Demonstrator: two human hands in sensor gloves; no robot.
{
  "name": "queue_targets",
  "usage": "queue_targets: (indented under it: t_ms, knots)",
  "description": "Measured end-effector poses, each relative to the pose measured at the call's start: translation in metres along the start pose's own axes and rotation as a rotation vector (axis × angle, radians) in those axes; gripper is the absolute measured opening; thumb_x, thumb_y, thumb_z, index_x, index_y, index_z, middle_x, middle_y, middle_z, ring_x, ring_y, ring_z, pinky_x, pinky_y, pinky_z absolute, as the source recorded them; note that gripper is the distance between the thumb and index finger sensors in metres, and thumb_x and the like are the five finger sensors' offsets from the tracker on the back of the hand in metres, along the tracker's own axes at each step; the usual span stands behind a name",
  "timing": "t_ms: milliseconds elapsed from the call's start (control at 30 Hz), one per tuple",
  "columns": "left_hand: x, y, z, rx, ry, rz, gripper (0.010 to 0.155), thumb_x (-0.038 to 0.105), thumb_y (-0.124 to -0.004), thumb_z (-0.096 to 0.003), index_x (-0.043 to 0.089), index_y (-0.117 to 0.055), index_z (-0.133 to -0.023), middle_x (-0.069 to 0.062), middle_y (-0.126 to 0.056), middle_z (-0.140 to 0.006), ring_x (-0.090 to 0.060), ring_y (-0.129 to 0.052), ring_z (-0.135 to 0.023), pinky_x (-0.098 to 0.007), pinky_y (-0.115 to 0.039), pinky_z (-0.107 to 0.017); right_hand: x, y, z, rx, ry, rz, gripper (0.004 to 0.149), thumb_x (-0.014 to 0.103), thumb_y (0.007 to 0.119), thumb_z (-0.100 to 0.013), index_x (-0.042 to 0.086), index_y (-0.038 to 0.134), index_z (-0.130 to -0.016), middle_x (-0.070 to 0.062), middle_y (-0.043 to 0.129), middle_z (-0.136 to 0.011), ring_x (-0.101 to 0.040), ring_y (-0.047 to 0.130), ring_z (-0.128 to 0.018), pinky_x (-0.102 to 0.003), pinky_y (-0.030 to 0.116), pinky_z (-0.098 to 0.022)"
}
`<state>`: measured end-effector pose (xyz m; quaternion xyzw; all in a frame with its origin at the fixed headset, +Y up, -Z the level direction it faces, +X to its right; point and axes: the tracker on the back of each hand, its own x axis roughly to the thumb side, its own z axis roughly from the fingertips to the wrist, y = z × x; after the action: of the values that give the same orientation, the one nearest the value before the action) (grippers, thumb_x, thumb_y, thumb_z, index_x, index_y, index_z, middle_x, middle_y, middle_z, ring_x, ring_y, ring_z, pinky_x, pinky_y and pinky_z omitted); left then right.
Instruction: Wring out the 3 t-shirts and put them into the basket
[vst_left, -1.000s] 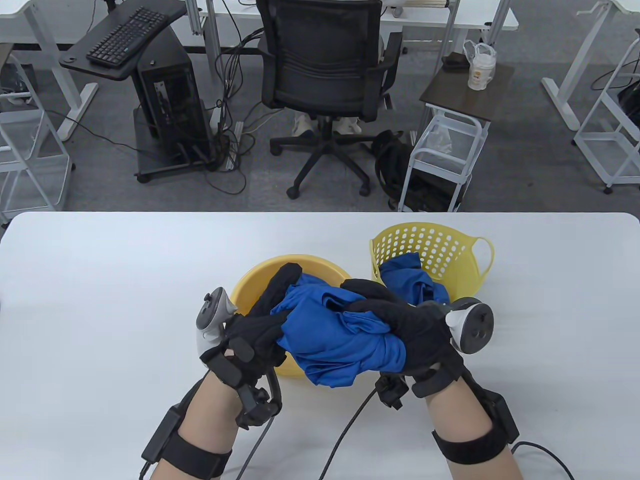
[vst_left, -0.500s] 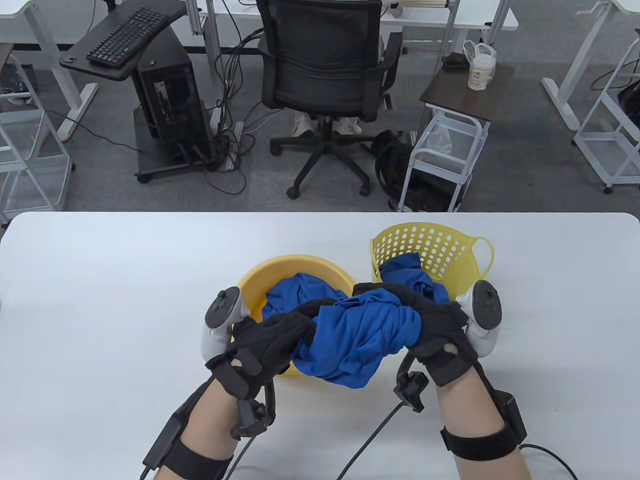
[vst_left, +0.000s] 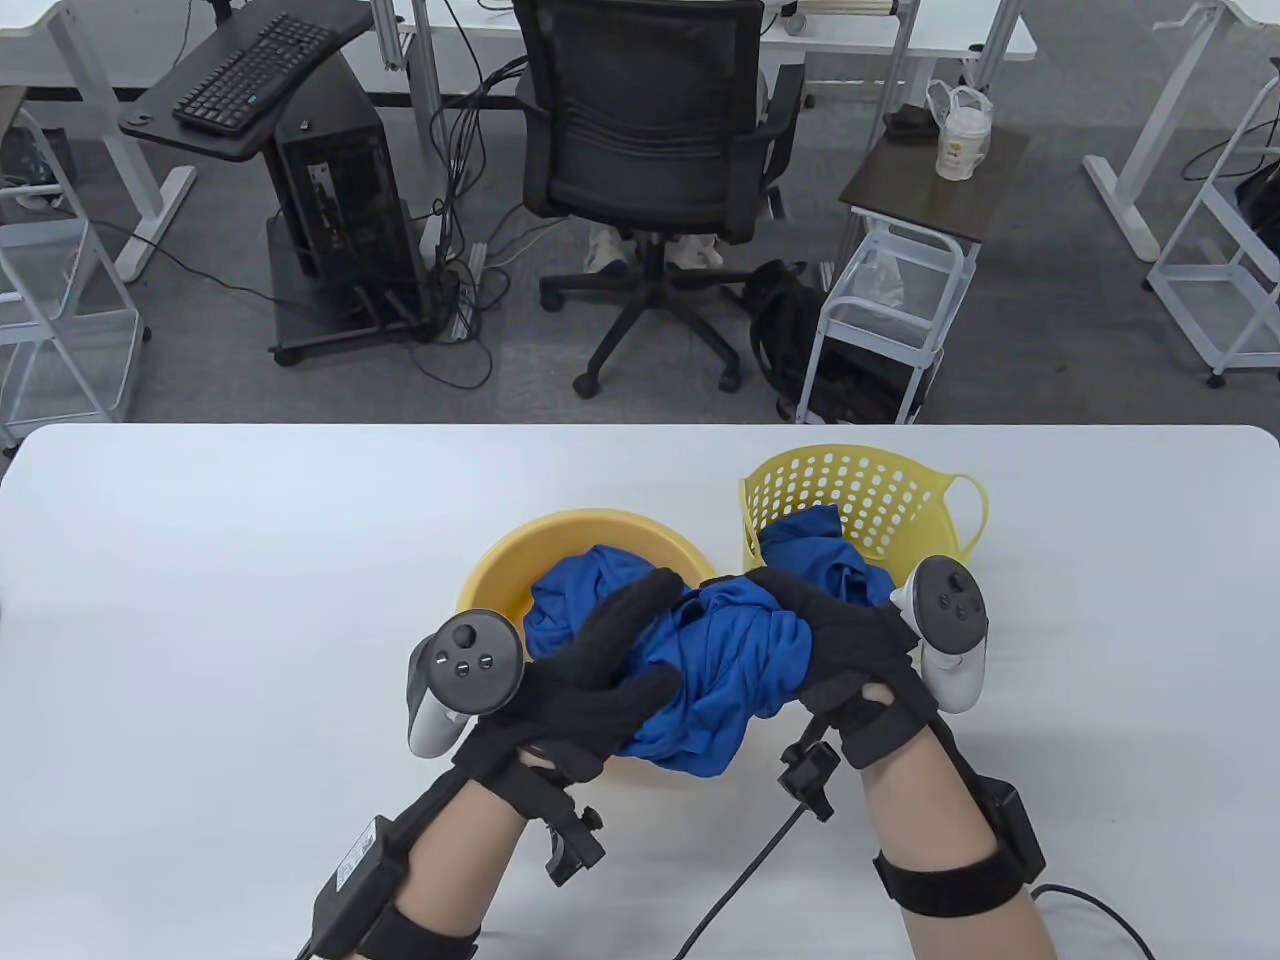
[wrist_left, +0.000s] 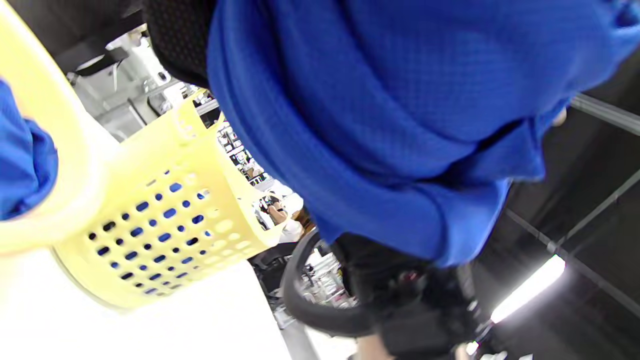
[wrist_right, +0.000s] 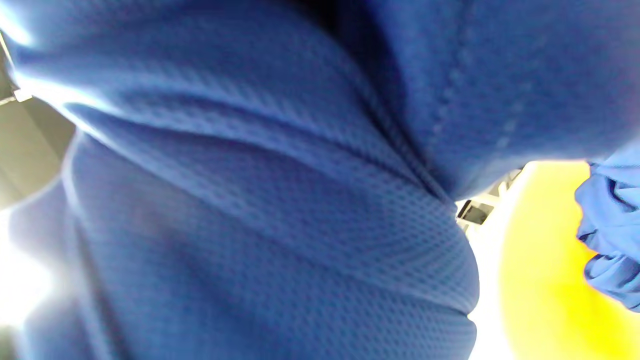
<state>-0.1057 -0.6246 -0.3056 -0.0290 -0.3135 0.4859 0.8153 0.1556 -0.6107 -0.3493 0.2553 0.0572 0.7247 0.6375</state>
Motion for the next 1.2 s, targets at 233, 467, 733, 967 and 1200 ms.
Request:
queue_targets:
  t_ms: [233,467,733,967,1200]
  knots:
    - [0.017,-0.016,-0.003,-0.117,0.009,-0.195,0.123,0.083,-0.093,-0.0346,0.039,-0.013,-0.117,-0.023,-0.035,-0.126,-0.042,-0.077,-0.096,-0.055,-0.073,-0.067,0.001,-0.005,0.003,-0.076,0.073,0.024,0.043,0.030,0.091,-0.058,0.000,0.082,-0.086,-0.039,0.081,-0.087,-0.050,0.095,-0.029,-0.032,0.090,-0.012]
    - [0.031,-0.033,0.000,0.091,0.085,-0.583,0.115,0.064,-0.097,-0.0445,0.029,-0.013,-0.114,-0.015,-0.060,-0.118,-0.034,-0.088,-0.086,-0.051,-0.081,-0.060,0.002,0.003,0.006,-0.168,0.140,0.108,0.045,0.033,0.091,-0.058,0.001,0.079,-0.087,-0.035,0.084,-0.079,-0.045,0.096,-0.025,-0.026,0.090,-0.008]
    - [0.006,0.018,0.006,0.195,0.131,-0.233,0.090,0.059,-0.094,-0.0506,0.044,-0.033,-0.115,-0.014,-0.074,-0.108,-0.030,-0.097,-0.070,-0.045,-0.088,-0.048,-0.002,0.014,0.003,-0.115,-0.031,-0.319,0.076,0.033,0.086,-0.060,-0.006,0.046,-0.112,-0.046,0.050,-0.106,-0.063,0.088,-0.052,-0.047,0.090,-0.037]
    - [-0.021,0.051,0.019,0.159,0.146,0.437,0.082,0.059,-0.089,-0.0564,0.044,-0.034,-0.116,-0.018,-0.073,-0.107,-0.029,-0.097,-0.066,-0.043,-0.089,-0.045,0.038,0.045,0.012,-0.040,-0.502,0.067,0.057,0.012,0.080,-0.060,0.018,0.058,-0.113,-0.031,0.038,-0.119,-0.073,0.064,-0.085,-0.075,0.065,-0.056]
    - [-0.023,0.038,0.014,-0.148,0.135,0.730,0.078,0.062,-0.083,-0.0619,0.046,-0.031,-0.118,-0.020,-0.072,-0.106,-0.028,-0.098,-0.064,-0.041,-0.089,-0.042,0.042,0.082,0.022,-0.092,-0.655,1.109,0.106,0.035,0.098,-0.050,0.034,0.008,-0.106,-0.012,-0.001,-0.117,-0.059,0.014,-0.106,-0.081,0.027,-0.069]
